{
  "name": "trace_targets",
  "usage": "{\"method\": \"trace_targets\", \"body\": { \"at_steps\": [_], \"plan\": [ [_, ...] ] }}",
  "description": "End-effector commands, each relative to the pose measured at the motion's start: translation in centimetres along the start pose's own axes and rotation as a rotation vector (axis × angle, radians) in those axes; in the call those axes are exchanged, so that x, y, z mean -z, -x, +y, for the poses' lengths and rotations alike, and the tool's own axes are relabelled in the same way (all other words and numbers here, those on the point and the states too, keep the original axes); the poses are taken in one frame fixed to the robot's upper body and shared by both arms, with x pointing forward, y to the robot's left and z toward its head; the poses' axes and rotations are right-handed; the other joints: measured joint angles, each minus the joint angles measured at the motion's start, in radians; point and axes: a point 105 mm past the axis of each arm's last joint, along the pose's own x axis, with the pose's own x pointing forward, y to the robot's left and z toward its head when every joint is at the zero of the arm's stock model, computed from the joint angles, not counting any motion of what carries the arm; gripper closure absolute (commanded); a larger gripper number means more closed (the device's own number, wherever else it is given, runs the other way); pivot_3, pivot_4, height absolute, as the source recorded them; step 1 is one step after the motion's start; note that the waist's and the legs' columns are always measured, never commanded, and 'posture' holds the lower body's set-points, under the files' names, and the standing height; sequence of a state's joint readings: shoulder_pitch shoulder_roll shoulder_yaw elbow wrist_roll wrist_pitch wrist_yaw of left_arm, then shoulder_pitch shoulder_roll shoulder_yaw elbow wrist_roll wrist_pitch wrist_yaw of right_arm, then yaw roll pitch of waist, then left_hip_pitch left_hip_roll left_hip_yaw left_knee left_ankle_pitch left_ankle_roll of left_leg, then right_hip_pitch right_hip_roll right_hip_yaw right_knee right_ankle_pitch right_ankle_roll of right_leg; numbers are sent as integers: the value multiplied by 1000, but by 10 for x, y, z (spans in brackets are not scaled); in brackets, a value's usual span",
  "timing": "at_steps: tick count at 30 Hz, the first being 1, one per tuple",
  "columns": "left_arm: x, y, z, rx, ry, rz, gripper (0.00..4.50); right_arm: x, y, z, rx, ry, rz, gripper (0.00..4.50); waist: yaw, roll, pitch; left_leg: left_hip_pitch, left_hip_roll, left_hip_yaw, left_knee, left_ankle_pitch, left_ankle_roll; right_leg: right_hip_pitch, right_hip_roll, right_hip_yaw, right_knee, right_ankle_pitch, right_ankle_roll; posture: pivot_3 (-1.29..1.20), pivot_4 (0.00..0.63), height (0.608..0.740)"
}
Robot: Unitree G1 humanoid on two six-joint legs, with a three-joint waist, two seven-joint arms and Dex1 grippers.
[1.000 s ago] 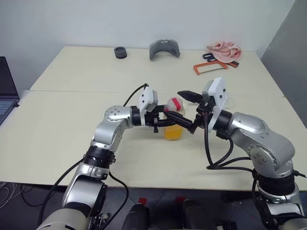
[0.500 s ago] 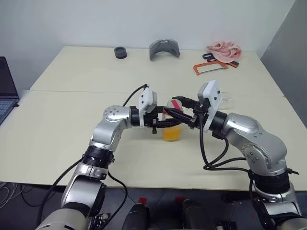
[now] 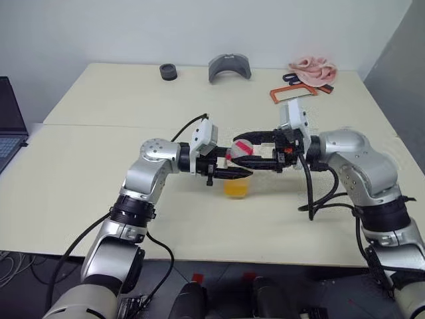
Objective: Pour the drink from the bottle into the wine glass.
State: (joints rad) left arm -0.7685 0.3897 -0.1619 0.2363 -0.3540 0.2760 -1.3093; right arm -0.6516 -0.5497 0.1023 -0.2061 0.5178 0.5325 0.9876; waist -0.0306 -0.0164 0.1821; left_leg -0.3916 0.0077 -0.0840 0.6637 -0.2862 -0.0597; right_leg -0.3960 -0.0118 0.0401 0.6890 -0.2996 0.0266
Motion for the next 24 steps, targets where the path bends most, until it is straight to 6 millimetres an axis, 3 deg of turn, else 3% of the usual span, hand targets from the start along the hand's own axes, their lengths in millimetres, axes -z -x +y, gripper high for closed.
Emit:
{"method": "trace_targets", "body": {
  "at_steps": [1, 4, 11, 21, 24],
  "plan": [
    [-17, 2, 6, -32, -32, -53, 2675, -29, 10, 14, 96, 87, -95, 297, 0, 0, 0, -4, 0, -1, 1, 1, -2, -4, -1, 0, 2, 0, 0, 0, 150, 740],
    [-15, 1, 11, -52, -33, -52, 2675, -28, 6, 25, 243, 79, -116, 270, -1, 0, 0, -8, -1, -2, 2, 2, -3, -11, -5, 0, 7, 0, 0, 0, 150, 740],
    [-13, -2, 14, -42, -40, -45, 2675, -18, -5, 12, 573, 36, -138, 270, -8, 0, 0, -6, -1, 1, 2, 3, -1, -11, 0, 1, 9, 0, 0, 0, 150, 740],
    [-11, -6, 15, -29, -53, -37, 2675, -12, -15, 19, 579, 2, -144, 270, -8, 0, 0, -6, -1, 2, 2, 3, -2, -11, 0, 1, 9, 0, 0, 0, 150, 740],
    [-10, -5, 15, -29, -55, -35, 2675, -15, -15, 18, 581, -3, -164, 852, -9, 0, 0, -6, -1, 2, 2, 3, -1, -11, 0, 1, 9, 0, 0, 0, 150, 740]
  ]
}}
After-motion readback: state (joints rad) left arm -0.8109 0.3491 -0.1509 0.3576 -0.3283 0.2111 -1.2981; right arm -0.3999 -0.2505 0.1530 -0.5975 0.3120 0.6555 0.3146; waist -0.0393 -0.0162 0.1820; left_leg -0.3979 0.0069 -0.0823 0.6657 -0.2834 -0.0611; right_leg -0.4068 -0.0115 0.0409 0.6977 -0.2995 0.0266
